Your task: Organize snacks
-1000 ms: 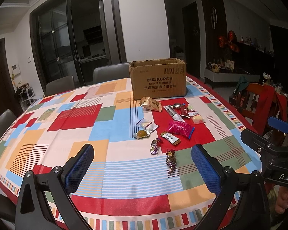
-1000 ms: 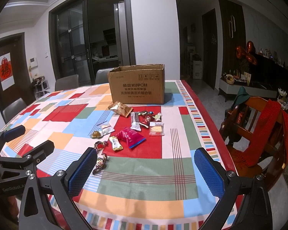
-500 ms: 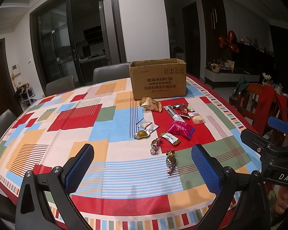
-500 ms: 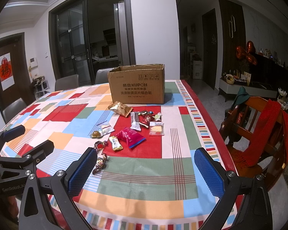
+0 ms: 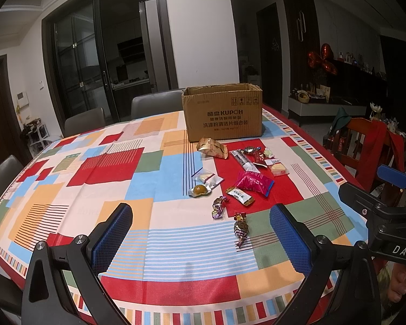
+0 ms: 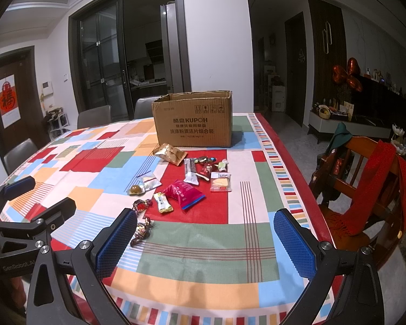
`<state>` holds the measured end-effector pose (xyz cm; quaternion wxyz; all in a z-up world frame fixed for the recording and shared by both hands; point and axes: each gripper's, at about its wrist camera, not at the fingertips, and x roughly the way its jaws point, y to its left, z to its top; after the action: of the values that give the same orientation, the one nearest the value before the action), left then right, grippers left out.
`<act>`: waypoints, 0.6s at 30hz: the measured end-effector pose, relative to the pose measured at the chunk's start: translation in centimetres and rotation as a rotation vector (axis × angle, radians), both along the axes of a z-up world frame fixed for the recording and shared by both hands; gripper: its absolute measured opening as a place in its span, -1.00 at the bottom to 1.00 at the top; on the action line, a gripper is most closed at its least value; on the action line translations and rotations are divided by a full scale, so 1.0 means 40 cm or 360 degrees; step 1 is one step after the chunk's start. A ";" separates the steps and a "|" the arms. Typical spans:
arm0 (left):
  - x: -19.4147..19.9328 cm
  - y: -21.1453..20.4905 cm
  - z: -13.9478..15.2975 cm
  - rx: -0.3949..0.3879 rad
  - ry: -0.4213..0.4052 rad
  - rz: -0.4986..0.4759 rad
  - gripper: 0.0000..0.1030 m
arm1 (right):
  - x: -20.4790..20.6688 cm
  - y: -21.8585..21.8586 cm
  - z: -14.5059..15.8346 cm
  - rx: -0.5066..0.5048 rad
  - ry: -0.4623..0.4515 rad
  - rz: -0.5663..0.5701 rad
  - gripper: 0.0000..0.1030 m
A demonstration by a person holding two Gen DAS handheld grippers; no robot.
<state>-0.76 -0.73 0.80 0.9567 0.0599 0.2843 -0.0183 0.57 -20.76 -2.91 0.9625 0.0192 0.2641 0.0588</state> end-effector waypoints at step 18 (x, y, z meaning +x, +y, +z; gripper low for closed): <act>0.021 -0.013 -0.008 -0.0035 0.0063 -0.0071 1.00 | 0.025 0.013 -0.015 -0.0008 0.0066 0.0064 0.99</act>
<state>0.10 -1.26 0.50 0.9508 0.0554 0.3015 -0.0439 1.57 -20.26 -3.52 0.9555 0.0126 0.2844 0.0772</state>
